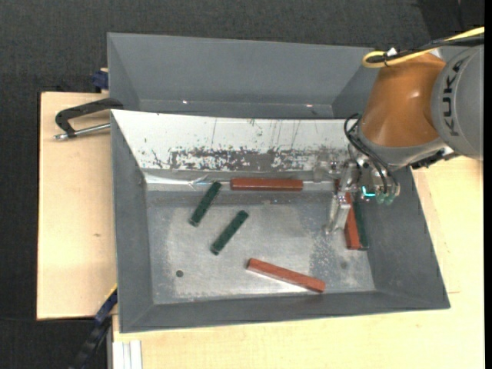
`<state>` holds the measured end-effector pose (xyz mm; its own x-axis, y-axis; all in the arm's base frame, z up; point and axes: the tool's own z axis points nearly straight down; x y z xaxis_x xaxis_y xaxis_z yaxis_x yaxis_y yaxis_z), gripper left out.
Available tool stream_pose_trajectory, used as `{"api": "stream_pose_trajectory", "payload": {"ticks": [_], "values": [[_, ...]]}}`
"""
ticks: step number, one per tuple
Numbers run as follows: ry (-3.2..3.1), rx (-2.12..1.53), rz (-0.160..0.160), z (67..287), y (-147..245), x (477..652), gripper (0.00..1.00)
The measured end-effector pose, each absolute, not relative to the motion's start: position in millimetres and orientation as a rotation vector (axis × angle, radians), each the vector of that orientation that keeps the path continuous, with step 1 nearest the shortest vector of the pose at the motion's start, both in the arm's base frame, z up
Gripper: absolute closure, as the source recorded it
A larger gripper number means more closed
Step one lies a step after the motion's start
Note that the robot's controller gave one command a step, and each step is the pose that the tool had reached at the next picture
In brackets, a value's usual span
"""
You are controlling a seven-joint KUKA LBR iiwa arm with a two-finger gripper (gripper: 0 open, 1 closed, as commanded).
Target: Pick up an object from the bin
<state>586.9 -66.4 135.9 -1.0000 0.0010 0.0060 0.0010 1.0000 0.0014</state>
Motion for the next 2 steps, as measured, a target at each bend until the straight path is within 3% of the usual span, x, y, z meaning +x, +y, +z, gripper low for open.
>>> {"api": "stream_pose_trajectory", "payload": {"ticks": [1, 2], "values": [[-3.144, 0.000, -0.001, 140.5, -66.3, 589.0, 0.00], [-3.146, 0.102, 0.002, 127.2, -46.8, 556.9, 0.00]]}}
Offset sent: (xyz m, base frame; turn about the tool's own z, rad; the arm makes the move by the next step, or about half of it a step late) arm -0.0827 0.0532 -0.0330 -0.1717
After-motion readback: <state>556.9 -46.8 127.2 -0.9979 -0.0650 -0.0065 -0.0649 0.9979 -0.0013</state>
